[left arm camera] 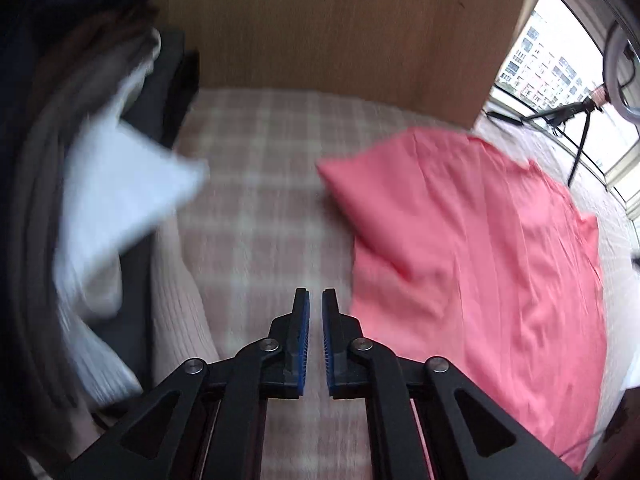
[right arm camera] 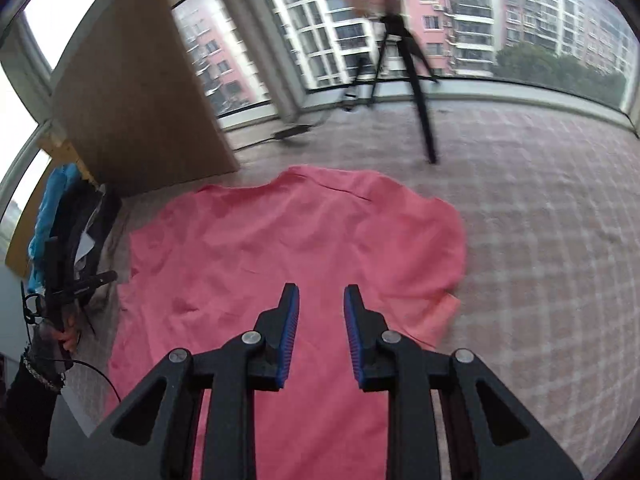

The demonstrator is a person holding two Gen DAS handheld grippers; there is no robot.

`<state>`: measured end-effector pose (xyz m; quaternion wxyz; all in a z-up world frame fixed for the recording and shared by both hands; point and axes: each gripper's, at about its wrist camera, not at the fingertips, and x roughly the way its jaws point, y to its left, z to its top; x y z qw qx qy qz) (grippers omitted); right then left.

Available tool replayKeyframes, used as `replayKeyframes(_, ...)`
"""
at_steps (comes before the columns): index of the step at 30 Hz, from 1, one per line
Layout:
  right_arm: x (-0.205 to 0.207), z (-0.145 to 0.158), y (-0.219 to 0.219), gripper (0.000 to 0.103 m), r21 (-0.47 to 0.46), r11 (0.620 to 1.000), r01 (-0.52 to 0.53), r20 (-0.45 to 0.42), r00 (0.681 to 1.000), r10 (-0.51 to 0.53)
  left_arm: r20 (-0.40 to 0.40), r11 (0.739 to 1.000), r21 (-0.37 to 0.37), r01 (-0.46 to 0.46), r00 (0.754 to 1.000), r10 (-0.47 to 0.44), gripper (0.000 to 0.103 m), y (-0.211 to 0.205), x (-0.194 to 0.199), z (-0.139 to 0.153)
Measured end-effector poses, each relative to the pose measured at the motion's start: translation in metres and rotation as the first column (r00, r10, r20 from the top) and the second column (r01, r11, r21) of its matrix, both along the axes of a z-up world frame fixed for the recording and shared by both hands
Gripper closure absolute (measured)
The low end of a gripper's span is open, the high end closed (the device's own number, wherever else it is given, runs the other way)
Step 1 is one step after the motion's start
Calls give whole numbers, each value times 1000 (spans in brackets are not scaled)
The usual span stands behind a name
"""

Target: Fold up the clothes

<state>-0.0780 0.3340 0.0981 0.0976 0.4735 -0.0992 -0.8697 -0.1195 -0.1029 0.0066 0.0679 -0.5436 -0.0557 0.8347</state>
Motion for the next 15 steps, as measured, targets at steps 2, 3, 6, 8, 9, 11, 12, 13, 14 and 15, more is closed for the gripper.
replayKeyframes(2, -36, 8, -54, 61, 17, 990, -144, -19, 989, 144, 2, 999, 39, -18, 1000, 18, 97, 0, 5, -4)
replayKeyframes(3, -55, 9, -83, 59, 19, 976, -216, -24, 976, 216, 1, 998, 61, -30, 1000, 30, 97, 0, 7, -6)
replayKeyframes(6, -107, 4, -174, 58, 25, 912, -410, -20, 912, 410, -12, 993, 96, -72, 997, 74, 91, 1, 10, -9)
replayKeyframes(8, -137, -7, -229, 58, 28, 859, -512, 7, 859, 512, -8, 981, 158, -117, 993, 120, 89, -4, 13, -11)
replayKeyframes(9, -151, -15, -255, 58, 31, 832, -554, 28, 832, 554, -2, 972, 191, -138, 990, 141, 89, -6, 16, -12)
replayKeyframes(11, -168, -31, -299, 58, 49, 780, -624, 65, 781, 621, -13, 963, 209, -168, 985, 174, 89, -9, 24, -11)
replayKeyframes(12, -173, -37, -315, 58, 57, 754, -655, 75, 756, 651, -23, 960, 215, -177, 982, 186, 87, -9, 28, -11)
replayKeyframes(13, -176, -43, -330, 58, 64, 727, -684, 87, 729, 679, -30, 958, 219, -186, 980, 197, 85, -10, 31, -10)
replayKeyframes(14, -180, -49, -344, 58, 72, 700, -710, 100, 704, 703, -34, 956, 218, -196, 978, 208, 84, -11, 32, -10)
replayKeyframes(15, -182, -54, -356, 58, 86, 678, -730, 116, 684, 720, -36, 954, 221, -202, 976, 215, 84, -12, 31, -11)
